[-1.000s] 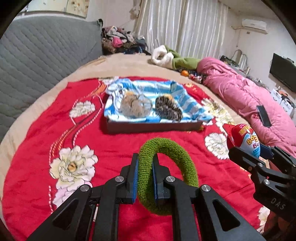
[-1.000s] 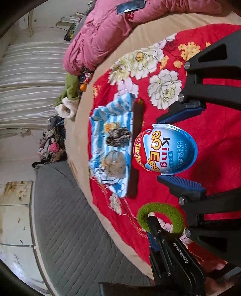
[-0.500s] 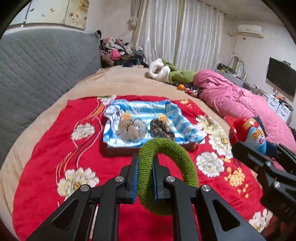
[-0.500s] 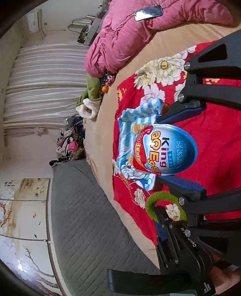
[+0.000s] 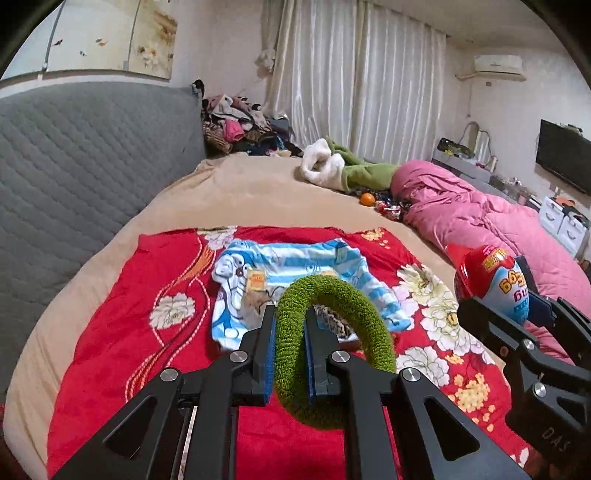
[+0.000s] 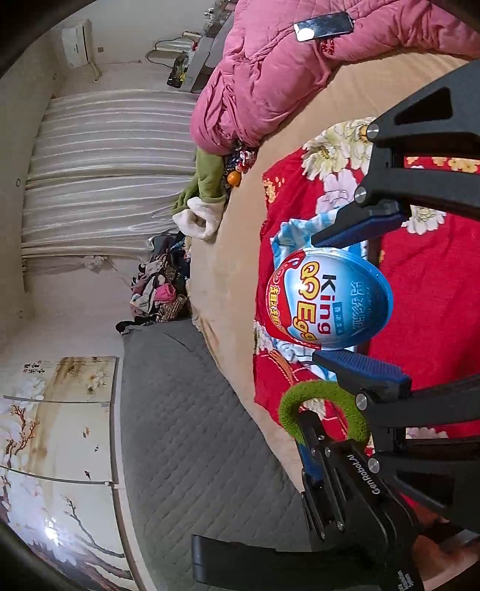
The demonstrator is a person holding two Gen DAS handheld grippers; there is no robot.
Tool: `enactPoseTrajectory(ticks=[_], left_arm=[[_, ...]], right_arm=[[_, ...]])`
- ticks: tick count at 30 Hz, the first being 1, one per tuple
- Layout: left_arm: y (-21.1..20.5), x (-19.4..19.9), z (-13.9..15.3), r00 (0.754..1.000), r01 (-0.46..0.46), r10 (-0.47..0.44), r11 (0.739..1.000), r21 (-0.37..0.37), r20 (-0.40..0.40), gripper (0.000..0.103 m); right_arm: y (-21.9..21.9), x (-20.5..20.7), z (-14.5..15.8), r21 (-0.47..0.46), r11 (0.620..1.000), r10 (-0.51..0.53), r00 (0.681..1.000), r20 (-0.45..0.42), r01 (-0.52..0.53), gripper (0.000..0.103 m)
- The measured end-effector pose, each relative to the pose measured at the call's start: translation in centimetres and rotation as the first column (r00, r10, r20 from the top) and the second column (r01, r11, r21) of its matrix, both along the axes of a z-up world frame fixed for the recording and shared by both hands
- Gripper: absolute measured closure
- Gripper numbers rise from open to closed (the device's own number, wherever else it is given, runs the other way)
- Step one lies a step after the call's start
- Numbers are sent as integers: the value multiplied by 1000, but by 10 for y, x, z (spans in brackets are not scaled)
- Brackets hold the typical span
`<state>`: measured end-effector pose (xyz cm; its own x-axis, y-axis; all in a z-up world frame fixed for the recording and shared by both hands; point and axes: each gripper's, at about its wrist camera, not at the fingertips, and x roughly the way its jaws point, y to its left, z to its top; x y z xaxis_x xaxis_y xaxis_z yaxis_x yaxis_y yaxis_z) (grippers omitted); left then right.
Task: Organize objects
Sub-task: 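Lift the green ring and blue egg up off the bed cover, then carry the ring and egg over the striped cloth in the tray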
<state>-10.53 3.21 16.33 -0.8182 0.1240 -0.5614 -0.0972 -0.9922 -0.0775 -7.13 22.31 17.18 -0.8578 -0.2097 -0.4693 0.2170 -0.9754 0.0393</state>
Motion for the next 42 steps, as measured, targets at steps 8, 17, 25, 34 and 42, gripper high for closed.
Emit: enactPoseTrajectory(ticks=[8,17,25,34,42], left_arm=[[6,-38,-1,1000,-9,9,1000,-8,3,90],[18,-94,-23,1000,-6,7,1000,-25,27,90],[26,-136,-48,998,-4,6,999,-35,61,90],[28,-174,-66,997,-5,7,999,-36,76,90],[27,-202,-85,995,-10,11,1000,-14,101,90]], right_arm=[[6,-36,0,-8,1000,-3,1000,4,3,48],[11,-83,-23,1,1000,-6,999,37,6,48],[11,-121,-45,0,1000,4,997,76,-4,48],[13,-152,-62,-1,1000,1,996,89,-1,48],[17,-178,-74,0,1000,-7,995,97,7,48]])
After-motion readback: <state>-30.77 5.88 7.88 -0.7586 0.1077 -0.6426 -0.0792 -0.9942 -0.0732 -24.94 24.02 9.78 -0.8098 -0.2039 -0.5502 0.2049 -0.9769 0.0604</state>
